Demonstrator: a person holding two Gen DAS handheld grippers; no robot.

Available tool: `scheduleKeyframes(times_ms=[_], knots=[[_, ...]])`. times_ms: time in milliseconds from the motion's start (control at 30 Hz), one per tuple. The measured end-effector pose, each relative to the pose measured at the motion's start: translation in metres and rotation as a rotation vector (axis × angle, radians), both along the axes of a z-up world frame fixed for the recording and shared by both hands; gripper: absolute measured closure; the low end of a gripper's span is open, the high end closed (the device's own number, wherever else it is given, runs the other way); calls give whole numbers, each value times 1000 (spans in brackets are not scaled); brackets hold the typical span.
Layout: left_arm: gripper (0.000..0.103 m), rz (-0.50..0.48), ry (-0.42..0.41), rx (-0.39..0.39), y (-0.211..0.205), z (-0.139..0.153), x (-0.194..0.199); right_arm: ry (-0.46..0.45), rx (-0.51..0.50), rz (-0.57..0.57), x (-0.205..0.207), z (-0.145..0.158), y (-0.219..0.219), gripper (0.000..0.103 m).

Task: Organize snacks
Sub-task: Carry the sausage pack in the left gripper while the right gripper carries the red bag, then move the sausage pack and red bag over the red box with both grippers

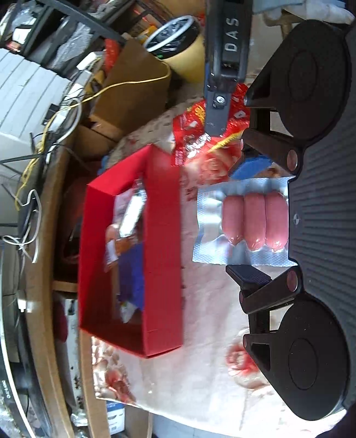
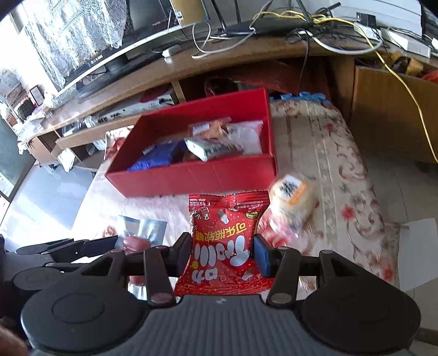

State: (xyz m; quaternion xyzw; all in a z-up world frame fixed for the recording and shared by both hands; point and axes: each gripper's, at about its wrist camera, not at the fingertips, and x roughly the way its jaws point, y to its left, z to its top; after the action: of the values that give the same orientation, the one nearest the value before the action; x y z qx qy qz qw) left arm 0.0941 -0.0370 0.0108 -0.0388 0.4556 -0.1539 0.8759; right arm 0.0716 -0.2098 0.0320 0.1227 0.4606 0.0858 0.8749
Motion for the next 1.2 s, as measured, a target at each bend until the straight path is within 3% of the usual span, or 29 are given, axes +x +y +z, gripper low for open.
scheduleKeyframes(times_ms=[500,633,967,1200], knots=[[30,62,-47,-65,13,11,73,-37,57,-20,84,17,4,60],[30,45,7,-48,21,-6,73,36,-51,46,73,-4,8,59],[30,36,45,-64,29,-13,66,211,-108,155,72,-58,22,57],[30,35,53,-56,32,-16,67,226,-189,199,81,-72,44,49]])
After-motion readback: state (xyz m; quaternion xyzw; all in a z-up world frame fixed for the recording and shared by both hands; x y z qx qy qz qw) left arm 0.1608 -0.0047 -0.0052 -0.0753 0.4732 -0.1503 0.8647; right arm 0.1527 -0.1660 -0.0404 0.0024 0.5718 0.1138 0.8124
